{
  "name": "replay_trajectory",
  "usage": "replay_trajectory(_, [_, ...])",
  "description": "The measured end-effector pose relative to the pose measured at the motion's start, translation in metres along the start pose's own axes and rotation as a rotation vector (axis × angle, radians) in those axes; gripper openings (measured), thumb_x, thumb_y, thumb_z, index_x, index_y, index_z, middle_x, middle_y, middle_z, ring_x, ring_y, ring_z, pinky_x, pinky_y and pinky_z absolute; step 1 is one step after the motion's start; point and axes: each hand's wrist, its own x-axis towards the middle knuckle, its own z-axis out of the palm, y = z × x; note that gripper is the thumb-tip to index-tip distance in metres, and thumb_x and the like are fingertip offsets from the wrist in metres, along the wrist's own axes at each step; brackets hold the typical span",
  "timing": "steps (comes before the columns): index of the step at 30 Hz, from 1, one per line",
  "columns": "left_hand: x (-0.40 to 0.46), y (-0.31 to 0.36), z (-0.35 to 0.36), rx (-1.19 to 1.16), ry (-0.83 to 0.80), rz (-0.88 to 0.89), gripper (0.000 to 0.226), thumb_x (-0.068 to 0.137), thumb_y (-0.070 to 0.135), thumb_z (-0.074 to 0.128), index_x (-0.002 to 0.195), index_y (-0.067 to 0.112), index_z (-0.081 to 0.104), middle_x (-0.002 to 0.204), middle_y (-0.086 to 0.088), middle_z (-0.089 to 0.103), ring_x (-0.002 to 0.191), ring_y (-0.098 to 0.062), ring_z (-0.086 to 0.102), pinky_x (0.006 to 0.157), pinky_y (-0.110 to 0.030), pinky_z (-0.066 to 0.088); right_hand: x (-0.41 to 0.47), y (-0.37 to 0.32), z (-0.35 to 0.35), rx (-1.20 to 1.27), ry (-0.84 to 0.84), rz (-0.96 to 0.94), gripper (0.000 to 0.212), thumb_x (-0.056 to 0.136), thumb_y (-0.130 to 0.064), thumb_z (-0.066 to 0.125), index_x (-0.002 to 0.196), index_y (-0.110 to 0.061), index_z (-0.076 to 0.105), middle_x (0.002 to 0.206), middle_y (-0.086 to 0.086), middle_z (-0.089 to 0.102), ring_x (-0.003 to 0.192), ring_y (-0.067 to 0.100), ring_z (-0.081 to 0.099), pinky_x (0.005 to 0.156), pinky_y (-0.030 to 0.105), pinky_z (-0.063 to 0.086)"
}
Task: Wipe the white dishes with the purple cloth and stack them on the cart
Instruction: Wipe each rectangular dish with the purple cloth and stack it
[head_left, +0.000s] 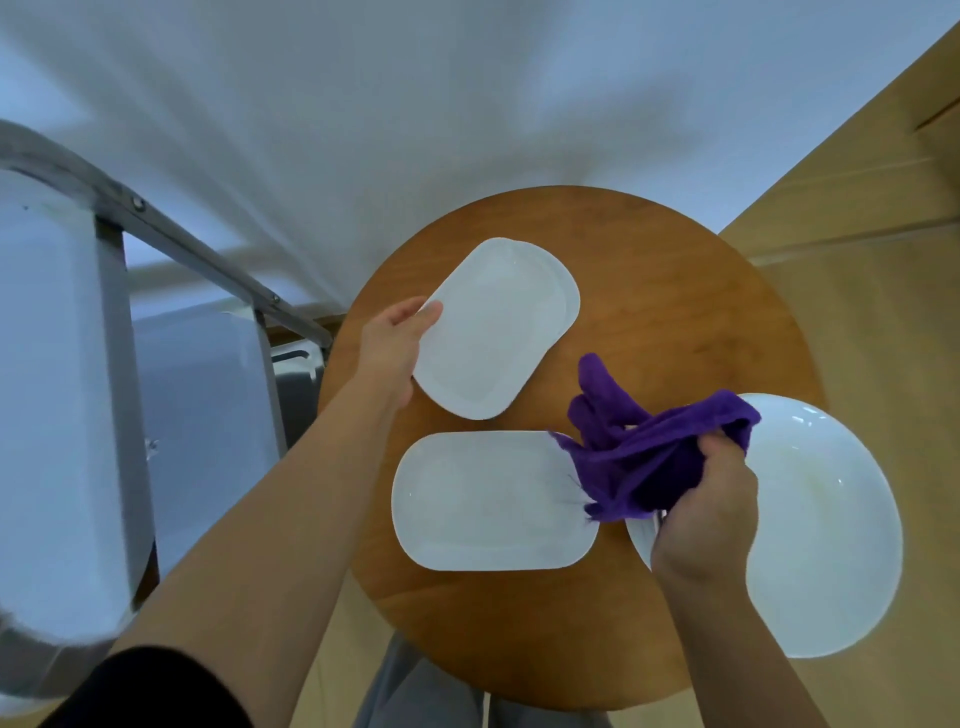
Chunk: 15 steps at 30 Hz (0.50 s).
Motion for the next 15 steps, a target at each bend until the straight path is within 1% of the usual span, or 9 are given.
replay_trajectory(2, [0.005, -0.001, 0.002, 0.313, 0.04, 0.168, 0.032, 0.091, 0.03, 0.062, 0.121, 0.021, 0.058, 0.109, 0.006, 0.058, 0.094, -0.013, 0.055, 0.072, -0.023, 0.046, 0.002, 0.002, -0.003, 0.011, 0.002, 0.01, 0.018, 0.086, -0.032, 0.045, 0.075, -0.029, 0.06, 0.06, -0.017, 0.061, 0.058, -0.004, 0.06, 0.054, 0.018, 0.046])
replay_trajectory(3, [0.007, -0.002, 0.003, 0.472, 0.055, 0.254, 0.034, 0.091, 0.031, 0.061, 0.123, 0.02, 0.057, 0.111, 0.004, 0.059, 0.095, -0.012, 0.053, 0.074, -0.022, 0.045, 0.003, 0.003, -0.003, 0.015, -0.006, 0.017, 0.022, 0.089, -0.028, 0.044, 0.075, -0.03, 0.061, 0.061, -0.018, 0.061, 0.059, -0.004, 0.06, 0.054, 0.018, 0.046])
replay_trajectory(4, [0.01, -0.004, 0.004, 0.578, 0.066, 0.324, 0.035, 0.092, 0.03, 0.06, 0.124, 0.018, 0.057, 0.114, 0.001, 0.06, 0.097, -0.013, 0.053, 0.079, -0.025, 0.046, 0.003, 0.004, -0.002, 0.012, -0.017, 0.024, 0.03, 0.091, -0.026, 0.043, 0.071, -0.033, 0.064, 0.06, -0.018, 0.061, 0.058, -0.005, 0.06, 0.054, 0.018, 0.046])
replay_trajectory(6, [0.015, -0.008, 0.007, 0.648, 0.069, 0.385, 0.037, 0.093, 0.025, 0.059, 0.128, 0.016, 0.055, 0.125, -0.005, 0.059, 0.108, -0.02, 0.054, 0.093, -0.034, 0.045, 0.002, 0.003, 0.001, -0.009, -0.055, 0.018, 0.039, 0.09, -0.028, 0.044, 0.06, -0.04, 0.065, 0.055, -0.018, 0.058, 0.055, -0.005, 0.057, 0.053, 0.018, 0.045])
replay_trajectory(9, [0.026, -0.013, 0.01, 0.73, 0.085, 0.401, 0.039, 0.095, 0.015, 0.054, 0.135, 0.015, 0.05, 0.132, -0.01, 0.052, 0.121, -0.028, 0.049, 0.101, -0.039, 0.041, 0.002, 0.002, 0.008, -0.007, -0.103, 0.016, 0.033, 0.08, -0.036, 0.045, 0.051, -0.038, 0.061, 0.052, -0.018, 0.053, 0.051, -0.004, 0.052, 0.051, 0.017, 0.044])
replay_trajectory(11, [0.032, -0.017, 0.009, 0.801, 0.088, 0.376, 0.046, 0.097, 0.011, 0.049, 0.142, 0.017, 0.042, 0.14, -0.01, 0.045, 0.128, -0.03, 0.043, 0.106, -0.04, 0.037, 0.002, 0.004, 0.01, -0.009, -0.121, 0.035, 0.035, 0.083, -0.036, 0.045, 0.052, -0.04, 0.061, 0.052, -0.019, 0.054, 0.051, -0.005, 0.053, 0.05, 0.016, 0.045])
replay_trajectory(13, [0.033, -0.022, 0.005, 0.842, 0.083, 0.375, 0.052, 0.097, 0.008, 0.048, 0.146, 0.017, 0.034, 0.144, -0.01, 0.044, 0.133, -0.03, 0.039, 0.108, -0.04, 0.034, 0.003, 0.005, 0.013, -0.005, -0.132, 0.058, 0.043, 0.091, -0.031, 0.045, 0.054, -0.044, 0.063, 0.052, -0.019, 0.057, 0.051, -0.006, 0.055, 0.045, 0.012, 0.045])
replay_trajectory(14, [0.032, -0.025, 0.003, 0.859, 0.079, 0.392, 0.053, 0.097, 0.008, 0.048, 0.147, 0.017, 0.032, 0.144, -0.01, 0.045, 0.134, -0.03, 0.038, 0.109, -0.04, 0.033, 0.003, 0.005, 0.015, -0.013, -0.137, 0.068, 0.046, 0.094, -0.028, 0.043, 0.056, -0.044, 0.064, 0.053, -0.02, 0.058, 0.051, -0.007, 0.056, 0.044, 0.01, 0.044])
replay_trajectory(15, [0.029, -0.028, 0.001, 0.89, 0.075, 0.417, 0.054, 0.097, 0.009, 0.048, 0.147, 0.017, 0.031, 0.145, -0.009, 0.044, 0.137, -0.029, 0.033, 0.11, -0.04, 0.031, 0.004, 0.006, 0.016, -0.021, -0.139, 0.072, 0.045, 0.095, -0.025, 0.042, 0.059, -0.039, 0.065, 0.053, -0.02, 0.058, 0.051, -0.008, 0.056, 0.043, 0.009, 0.043])
